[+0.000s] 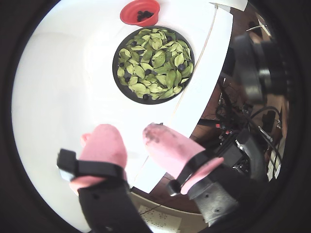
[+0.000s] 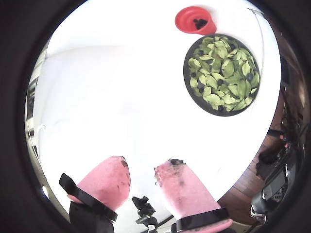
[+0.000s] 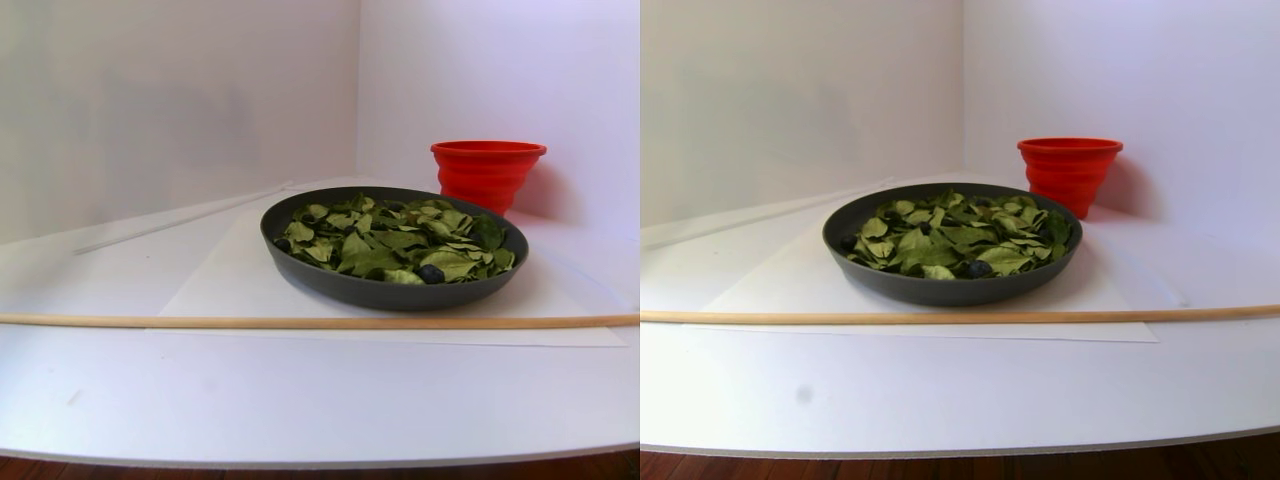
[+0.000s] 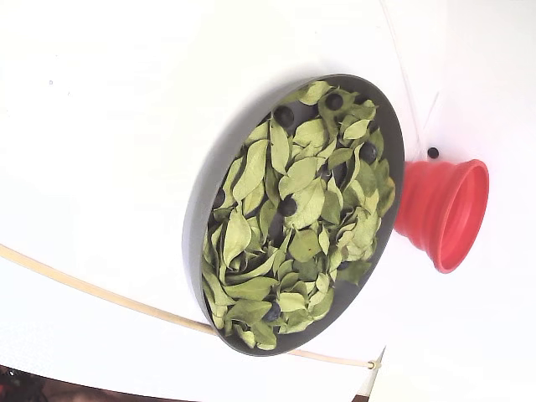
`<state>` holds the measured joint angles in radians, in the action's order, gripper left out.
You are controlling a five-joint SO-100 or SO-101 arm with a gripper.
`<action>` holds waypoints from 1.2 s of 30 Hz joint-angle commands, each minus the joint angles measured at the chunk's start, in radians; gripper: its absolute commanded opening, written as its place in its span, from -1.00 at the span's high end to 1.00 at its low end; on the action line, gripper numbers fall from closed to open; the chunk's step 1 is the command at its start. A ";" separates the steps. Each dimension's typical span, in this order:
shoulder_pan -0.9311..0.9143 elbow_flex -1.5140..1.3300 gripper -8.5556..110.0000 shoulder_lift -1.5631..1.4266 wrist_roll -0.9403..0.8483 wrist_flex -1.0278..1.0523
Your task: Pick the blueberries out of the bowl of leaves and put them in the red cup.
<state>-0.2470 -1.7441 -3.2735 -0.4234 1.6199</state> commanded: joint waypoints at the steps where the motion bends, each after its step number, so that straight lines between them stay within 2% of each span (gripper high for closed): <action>1: 0.006 0.002 0.66 0.031 -0.083 -0.002; 14: -0.032 -0.074 0.65 0.132 -0.419 0.003; 26: -0.117 -0.198 0.63 0.224 -0.675 -0.133; 36: -0.135 -0.250 0.62 0.278 -0.802 -0.206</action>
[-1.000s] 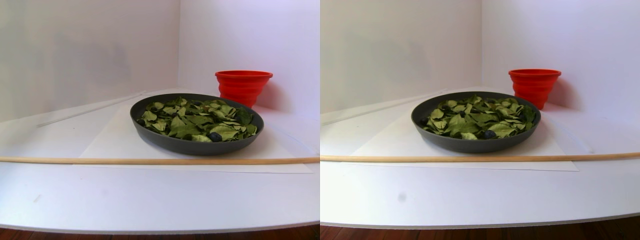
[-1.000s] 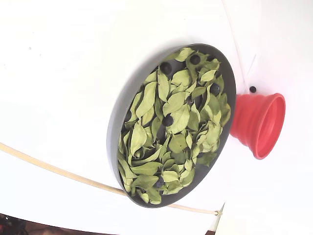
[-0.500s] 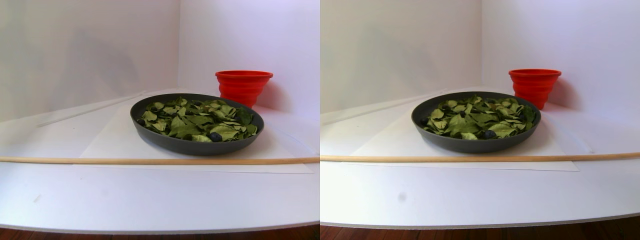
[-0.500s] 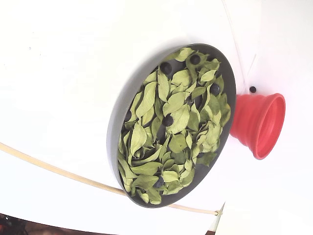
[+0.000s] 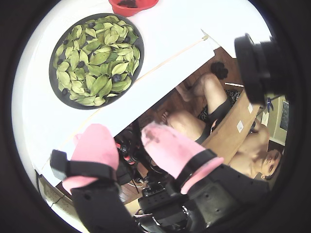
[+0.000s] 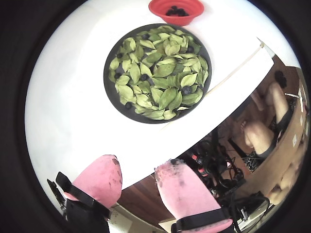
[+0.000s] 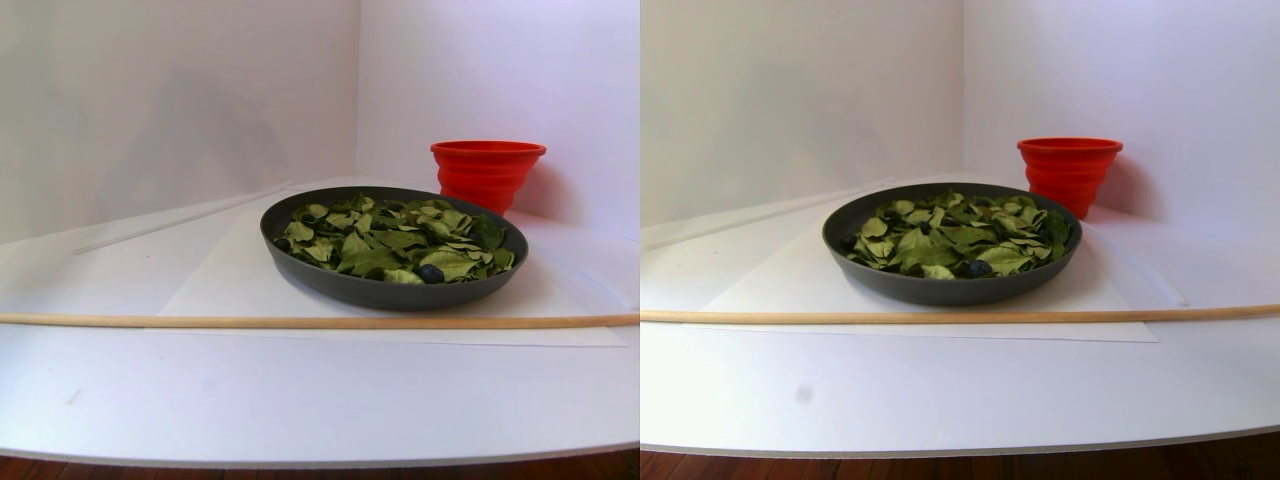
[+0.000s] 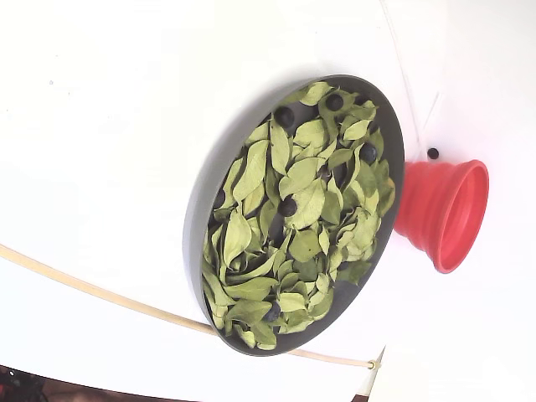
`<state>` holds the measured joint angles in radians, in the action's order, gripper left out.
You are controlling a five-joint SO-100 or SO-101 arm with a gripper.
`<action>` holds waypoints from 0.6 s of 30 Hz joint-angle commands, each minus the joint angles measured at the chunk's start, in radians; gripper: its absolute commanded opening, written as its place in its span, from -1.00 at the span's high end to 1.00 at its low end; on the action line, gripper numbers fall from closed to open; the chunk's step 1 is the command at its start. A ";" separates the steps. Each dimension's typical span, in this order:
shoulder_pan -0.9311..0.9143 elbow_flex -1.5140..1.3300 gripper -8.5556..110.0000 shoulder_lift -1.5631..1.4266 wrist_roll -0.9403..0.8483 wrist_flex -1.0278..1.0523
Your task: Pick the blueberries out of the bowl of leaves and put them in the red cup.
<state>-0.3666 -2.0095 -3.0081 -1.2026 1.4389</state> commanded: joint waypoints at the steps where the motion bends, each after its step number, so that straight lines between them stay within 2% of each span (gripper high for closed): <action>1: -0.018 0.015 0.62 0.026 -0.028 -0.034; 18: 0.038 -0.023 0.62 0.212 -0.123 -0.218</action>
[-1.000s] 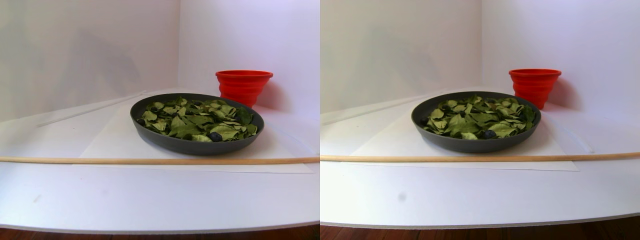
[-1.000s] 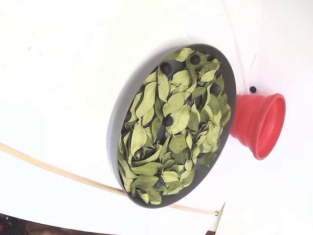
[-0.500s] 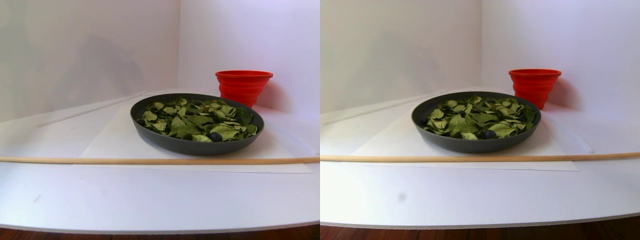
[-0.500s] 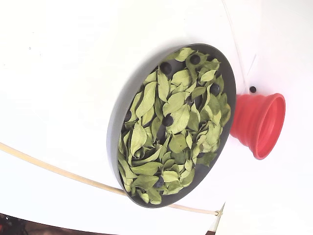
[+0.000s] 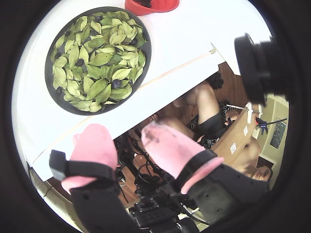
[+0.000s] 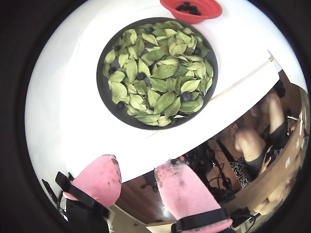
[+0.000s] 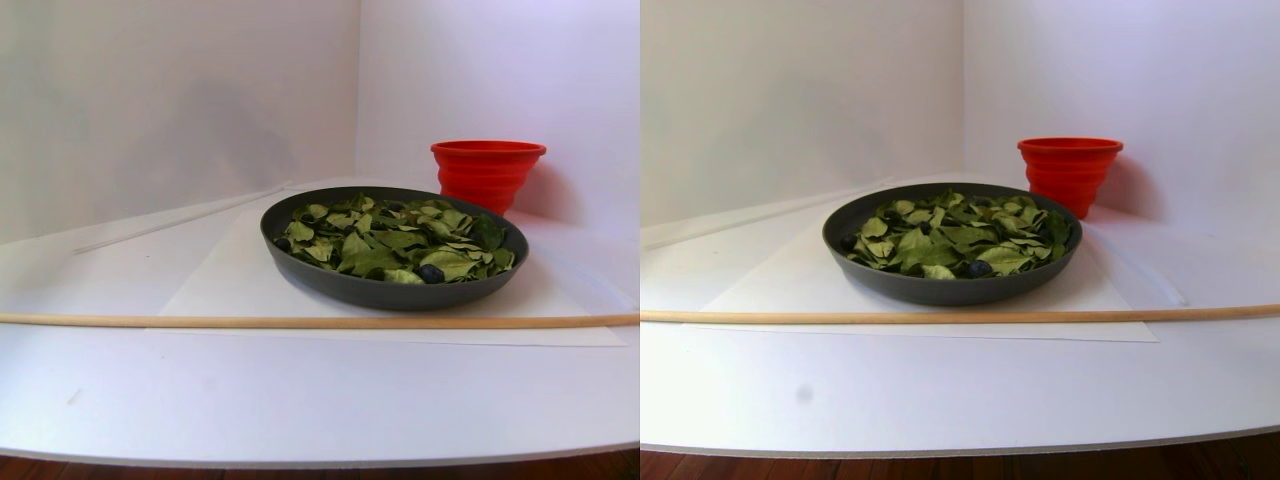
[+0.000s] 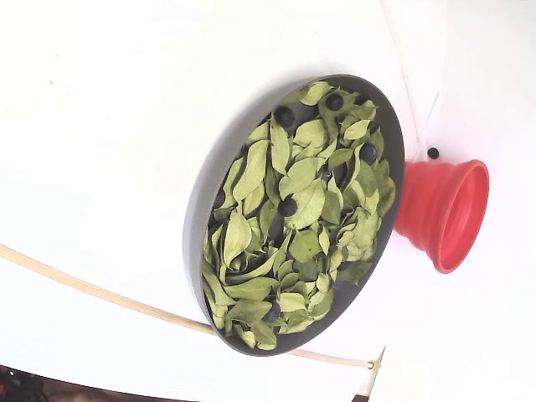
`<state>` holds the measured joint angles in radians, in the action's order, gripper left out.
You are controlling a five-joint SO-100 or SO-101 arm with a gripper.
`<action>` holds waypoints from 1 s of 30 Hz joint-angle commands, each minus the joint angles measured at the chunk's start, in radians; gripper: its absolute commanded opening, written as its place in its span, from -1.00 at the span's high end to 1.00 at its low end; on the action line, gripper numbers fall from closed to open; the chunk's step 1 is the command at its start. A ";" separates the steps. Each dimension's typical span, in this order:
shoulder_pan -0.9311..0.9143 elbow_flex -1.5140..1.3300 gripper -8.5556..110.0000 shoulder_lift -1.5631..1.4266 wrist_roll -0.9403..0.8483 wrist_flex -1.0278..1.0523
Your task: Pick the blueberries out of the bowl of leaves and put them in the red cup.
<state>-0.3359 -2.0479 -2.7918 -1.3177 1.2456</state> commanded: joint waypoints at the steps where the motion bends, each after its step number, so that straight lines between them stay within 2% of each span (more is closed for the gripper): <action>1: 0.015 0.009 0.62 -0.002 -0.012 -0.032; 30: 0.101 -0.173 0.61 0.123 -0.127 -0.322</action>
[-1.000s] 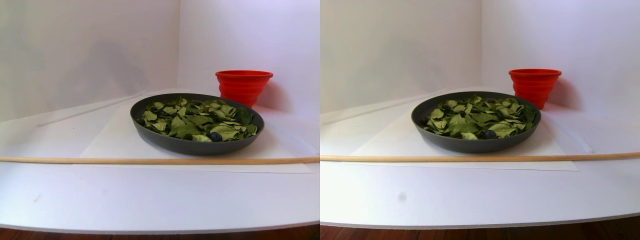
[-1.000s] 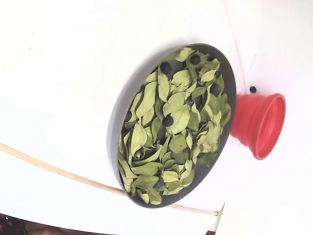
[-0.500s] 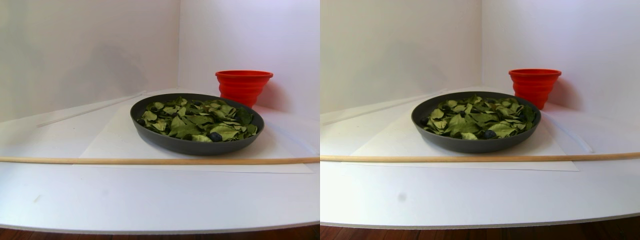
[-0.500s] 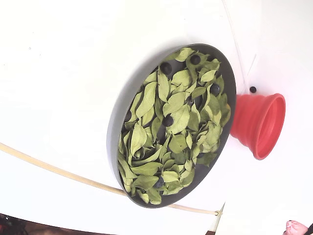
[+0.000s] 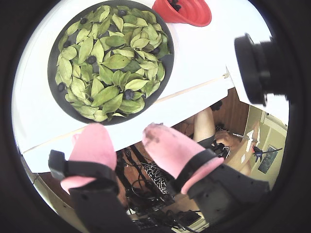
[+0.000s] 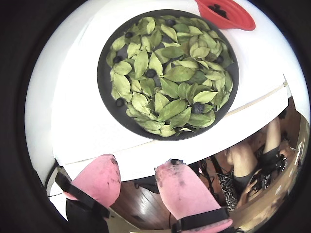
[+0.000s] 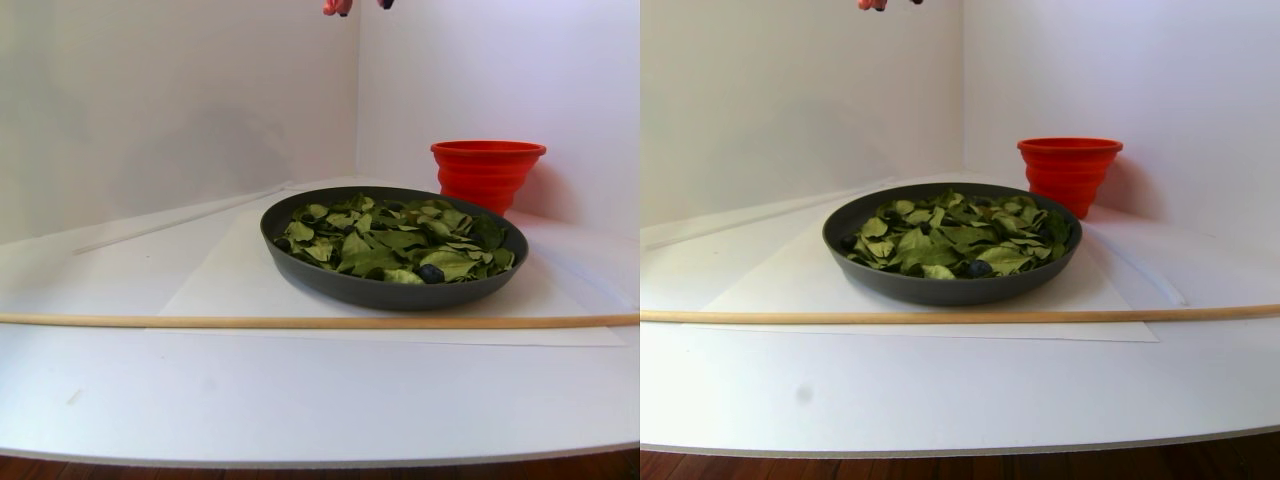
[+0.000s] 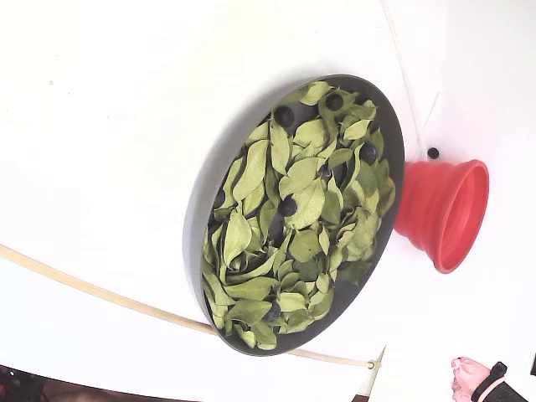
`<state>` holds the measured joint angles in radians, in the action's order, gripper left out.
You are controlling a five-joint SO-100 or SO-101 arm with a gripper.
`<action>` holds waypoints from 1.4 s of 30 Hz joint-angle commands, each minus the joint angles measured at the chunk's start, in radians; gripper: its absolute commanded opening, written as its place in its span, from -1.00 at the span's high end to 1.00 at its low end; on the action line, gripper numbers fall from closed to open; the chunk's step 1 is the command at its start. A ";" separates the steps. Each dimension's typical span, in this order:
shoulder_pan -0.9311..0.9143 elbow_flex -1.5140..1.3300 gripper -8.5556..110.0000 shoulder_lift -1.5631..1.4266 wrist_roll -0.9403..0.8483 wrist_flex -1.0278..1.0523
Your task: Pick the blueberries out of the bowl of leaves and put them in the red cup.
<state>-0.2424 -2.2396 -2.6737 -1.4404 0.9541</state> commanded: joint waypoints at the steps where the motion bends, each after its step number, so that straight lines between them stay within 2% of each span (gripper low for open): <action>1: 0.014 0.014 0.61 0.018 -0.006 -0.044; 26: 0.037 -0.123 0.59 0.094 -0.081 -0.298; 42: 0.038 -0.123 0.60 0.256 -0.121 -0.476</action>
<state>-0.2040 -2.3807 -2.4130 -1.5524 0.5139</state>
